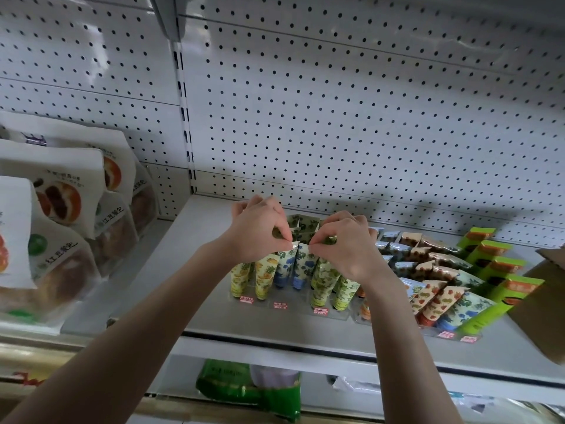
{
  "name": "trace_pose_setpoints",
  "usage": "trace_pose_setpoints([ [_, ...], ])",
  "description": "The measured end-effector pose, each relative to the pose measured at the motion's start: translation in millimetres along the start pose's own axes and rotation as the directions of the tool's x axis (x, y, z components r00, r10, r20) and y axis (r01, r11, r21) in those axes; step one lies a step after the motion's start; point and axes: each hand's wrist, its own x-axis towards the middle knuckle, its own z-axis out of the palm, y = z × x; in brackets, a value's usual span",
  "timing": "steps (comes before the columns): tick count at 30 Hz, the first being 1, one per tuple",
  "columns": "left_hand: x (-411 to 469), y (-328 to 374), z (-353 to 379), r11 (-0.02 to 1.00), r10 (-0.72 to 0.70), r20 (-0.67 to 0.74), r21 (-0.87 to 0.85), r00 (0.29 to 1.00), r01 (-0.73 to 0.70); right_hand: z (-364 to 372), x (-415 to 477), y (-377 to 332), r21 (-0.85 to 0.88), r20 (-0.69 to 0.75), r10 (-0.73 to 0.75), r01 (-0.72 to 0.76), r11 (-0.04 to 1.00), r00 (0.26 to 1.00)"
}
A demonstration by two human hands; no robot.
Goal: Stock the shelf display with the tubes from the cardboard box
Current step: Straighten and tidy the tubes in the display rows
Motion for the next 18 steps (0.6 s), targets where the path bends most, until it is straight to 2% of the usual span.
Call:
trace_pose_setpoints([
  [18, -0.8, -4.3, -1.6, 1.0, 0.022, -0.002, 0.016, 1.0, -0.022, -0.4, 1.6, -2.9, -0.011, 0.014, -0.018, 0.018, 1.0, 1.0],
])
